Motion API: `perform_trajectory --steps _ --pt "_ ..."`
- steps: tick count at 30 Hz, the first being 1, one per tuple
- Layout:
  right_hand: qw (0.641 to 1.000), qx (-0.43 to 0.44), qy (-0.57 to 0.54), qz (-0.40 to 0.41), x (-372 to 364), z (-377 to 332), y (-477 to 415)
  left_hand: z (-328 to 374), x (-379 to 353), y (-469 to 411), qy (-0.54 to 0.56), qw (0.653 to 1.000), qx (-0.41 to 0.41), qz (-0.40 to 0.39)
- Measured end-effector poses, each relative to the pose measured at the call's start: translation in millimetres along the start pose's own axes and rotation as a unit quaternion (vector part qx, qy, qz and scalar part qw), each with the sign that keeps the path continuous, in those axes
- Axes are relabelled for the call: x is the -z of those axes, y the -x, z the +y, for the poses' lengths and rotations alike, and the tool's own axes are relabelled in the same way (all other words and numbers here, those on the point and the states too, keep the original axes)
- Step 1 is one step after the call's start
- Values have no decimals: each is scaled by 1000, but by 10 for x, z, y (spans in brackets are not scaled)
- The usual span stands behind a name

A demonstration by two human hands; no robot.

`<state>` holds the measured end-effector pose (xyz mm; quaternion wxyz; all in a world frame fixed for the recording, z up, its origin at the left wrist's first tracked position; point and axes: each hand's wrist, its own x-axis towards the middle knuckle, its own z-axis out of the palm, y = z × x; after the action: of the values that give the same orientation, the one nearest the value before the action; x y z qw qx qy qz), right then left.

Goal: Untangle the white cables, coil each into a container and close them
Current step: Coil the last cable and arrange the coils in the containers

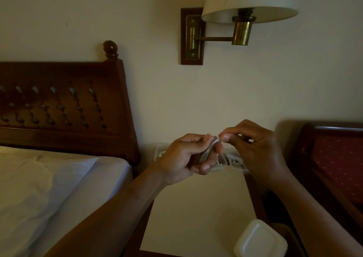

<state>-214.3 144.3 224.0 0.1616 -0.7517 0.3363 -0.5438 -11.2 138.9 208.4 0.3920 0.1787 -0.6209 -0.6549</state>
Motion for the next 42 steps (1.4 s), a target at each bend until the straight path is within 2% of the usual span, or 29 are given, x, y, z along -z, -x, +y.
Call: perform_trajectory --steps 3,6,9,12,14,16,18,21,23,25,28,31,34,36,39,41,42 --pt "996 -53 -51 52 -161 63 61 -10 -126 -3 107 994 -34 10" --pt "985 -135 -84 73 -379 108 173 16 -242 -28 223 969 -102 15" --pt "988 -139 -50 38 -564 87 354 24 -299 -66 221 961 -155 61" --pt "994 -106 -3 -4 -632 52 470 -8 -298 -93 77 977 -170 104" --pt "992 -110 36 -54 -629 23 544 -32 -237 -103 -54 975 -166 139" --pt "987 -108 86 -83 -586 -24 605 -47 -119 -106 -243 942 -150 177" --pt "984 -82 134 -88 -485 -96 597 -59 -15 -78 -385 901 -110 166" --pt "973 -23 207 -104 -303 -149 477 -72 61 -26 -448 888 -33 94" --pt "970 9 204 -129 -220 -156 395 -58 81 2 -461 884 8 74" --pt "965 48 198 -168 -148 -144 334 -42 82 30 -445 893 35 63" --pt "934 129 267 -202 -61 -150 230 -29 91 80 -338 939 52 41" --pt "915 215 306 -153 5 -121 141 34 140 116 -219 974 58 8" --pt "894 279 329 -118 14 -62 97 69 190 154 -155 985 79 -19" --pt "895 268 330 -131 -15 -23 97 62 206 188 -117 990 71 -13" --pt "903 169 341 -197 -126 38 116 70 235 215 -38 997 68 24" --pt "938 78 275 -194 -180 69 133 79 223 224 12 996 79 39" --pt "966 29 203 -159 -205 64 143 78 202 222 41 995 82 37"
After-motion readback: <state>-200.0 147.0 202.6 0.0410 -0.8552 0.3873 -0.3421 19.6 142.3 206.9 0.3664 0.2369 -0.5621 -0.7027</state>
